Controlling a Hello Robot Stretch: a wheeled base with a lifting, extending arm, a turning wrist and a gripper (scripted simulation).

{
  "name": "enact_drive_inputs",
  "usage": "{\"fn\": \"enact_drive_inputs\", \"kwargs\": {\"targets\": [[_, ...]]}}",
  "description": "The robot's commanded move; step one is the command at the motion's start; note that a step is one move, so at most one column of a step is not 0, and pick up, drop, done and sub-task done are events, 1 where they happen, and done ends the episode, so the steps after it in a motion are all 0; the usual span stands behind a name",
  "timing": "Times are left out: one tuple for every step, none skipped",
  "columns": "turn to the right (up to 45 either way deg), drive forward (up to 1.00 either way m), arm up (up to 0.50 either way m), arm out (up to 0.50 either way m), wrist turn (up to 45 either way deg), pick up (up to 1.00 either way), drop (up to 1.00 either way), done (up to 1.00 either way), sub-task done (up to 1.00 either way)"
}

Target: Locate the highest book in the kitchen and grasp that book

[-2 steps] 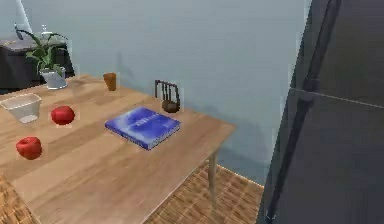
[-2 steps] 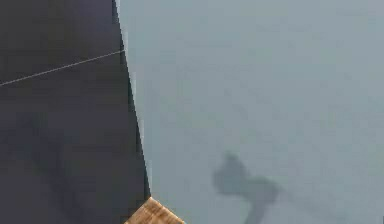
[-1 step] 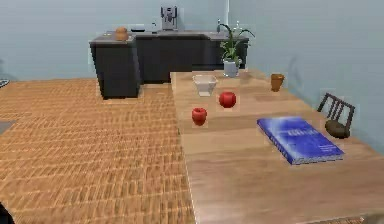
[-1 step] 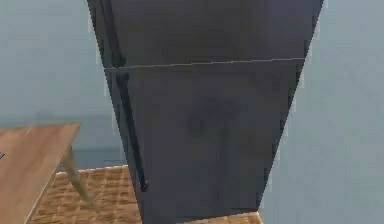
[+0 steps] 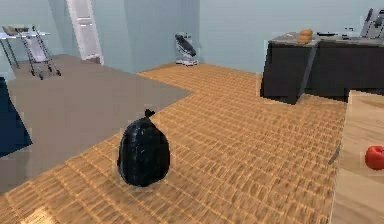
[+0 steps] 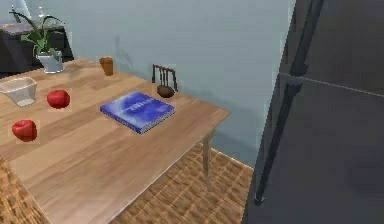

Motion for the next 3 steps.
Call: {"fn": "enact_drive_inputs", "kwargs": {"targets": [[-6.0,0.00,0.00,0.00,0.0,0.00,0.00,0.00,0.00],[0.0,0.40,0.00,0.00,0.0,0.00,0.00,0.00,0.00],[33.0,0.00,0.00,0.00,0.0,0.00,0.00,0.00,0.00]]}}
